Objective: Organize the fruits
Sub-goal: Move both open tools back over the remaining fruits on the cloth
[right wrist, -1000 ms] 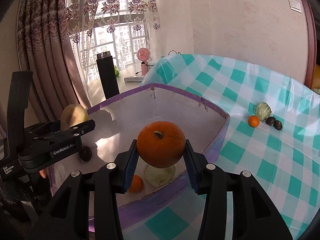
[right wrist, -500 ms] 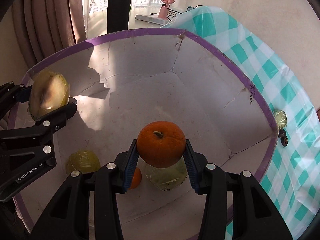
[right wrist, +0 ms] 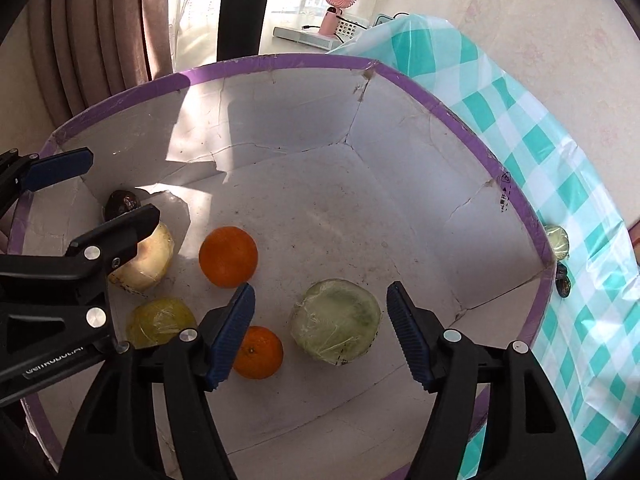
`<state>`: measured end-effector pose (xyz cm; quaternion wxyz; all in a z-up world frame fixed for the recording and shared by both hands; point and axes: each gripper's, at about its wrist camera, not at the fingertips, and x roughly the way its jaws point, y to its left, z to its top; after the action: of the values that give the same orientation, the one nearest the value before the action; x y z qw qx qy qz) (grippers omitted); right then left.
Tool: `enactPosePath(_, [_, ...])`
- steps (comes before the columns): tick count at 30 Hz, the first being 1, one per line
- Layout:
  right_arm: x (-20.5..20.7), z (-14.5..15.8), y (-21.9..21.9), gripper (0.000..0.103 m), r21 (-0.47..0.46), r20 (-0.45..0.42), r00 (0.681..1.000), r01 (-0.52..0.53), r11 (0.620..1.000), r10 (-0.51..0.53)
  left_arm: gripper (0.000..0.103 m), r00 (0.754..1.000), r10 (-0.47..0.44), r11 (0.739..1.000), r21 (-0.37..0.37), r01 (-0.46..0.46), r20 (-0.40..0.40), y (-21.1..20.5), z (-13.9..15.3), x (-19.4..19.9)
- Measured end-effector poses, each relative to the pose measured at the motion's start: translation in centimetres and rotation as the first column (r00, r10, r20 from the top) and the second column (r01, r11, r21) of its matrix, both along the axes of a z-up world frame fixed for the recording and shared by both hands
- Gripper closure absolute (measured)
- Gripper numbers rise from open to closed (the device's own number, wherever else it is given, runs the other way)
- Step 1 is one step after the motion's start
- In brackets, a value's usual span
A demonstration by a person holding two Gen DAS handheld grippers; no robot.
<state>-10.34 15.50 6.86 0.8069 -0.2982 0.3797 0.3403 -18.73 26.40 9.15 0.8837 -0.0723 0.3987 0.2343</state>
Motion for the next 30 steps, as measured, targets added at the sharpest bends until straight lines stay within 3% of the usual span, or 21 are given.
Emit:
enactPosePath(11, [-0.3, 0.2, -0.3, 0.037, 0.035, 0.032, 0.999, 0.010, 0.999, -0.011, 0.021, 1.000, 0.011, 1.000, 0.003, -0.011, 0.012, 0.0, 0.1, -0.1])
enactPosePath(14, [-0.4, 0.3, -0.7, 0.037, 0.052, 0.048, 0.999, 0.013, 0.999, -0.016, 0.017, 1.000, 0.023, 1.000, 0.013, -0.023, 0.008, -0.1, 0.2, -0.1])
enactPosePath(16, [-0.6, 0.5, -1.0, 0.036, 0.074, 0.065, 0.998, 0.014, 0.997, -0.019, 0.009, 0.999, 0.046, 0.999, 0.029, -0.046, -0.003, 0.0, 0.4, -0.1])
enactPosePath(20, [-0.8, 1.1, -2.6, 0.020, 0.175, 0.103, 0.994, 0.013, 0.984, -0.032, 0.005, 0.997, 0.080, 0.992, 0.095, -0.080, -0.002, -0.6, 1.5, -0.4])
enactPosePath(22, [-0.9, 1.5, -3.7, 0.020, 0.230, 0.129, 0.990, 0.016, 0.973, -0.047, 0.005, 0.994, 0.106, 0.985, 0.131, -0.110, 0.039, -1.2, 2.5, -0.9])
enactPosePath(25, [-0.7, 2.6, -5.9, 0.018, 0.335, 0.144, 0.986, 0.028, 0.942, -0.081, 0.002, 0.981, 0.106, 0.978, 0.160, -0.131, 0.160, -2.9, 4.6, -1.8])
enactPosePath(30, [0.2, 4.6, -11.9, 0.017, 0.539, 0.159, 0.967, 0.082, 0.838, -0.197, 0.002, 0.912, 0.012, 0.976, 0.192, -0.100, 0.411, -8.1, 8.2, -3.5])
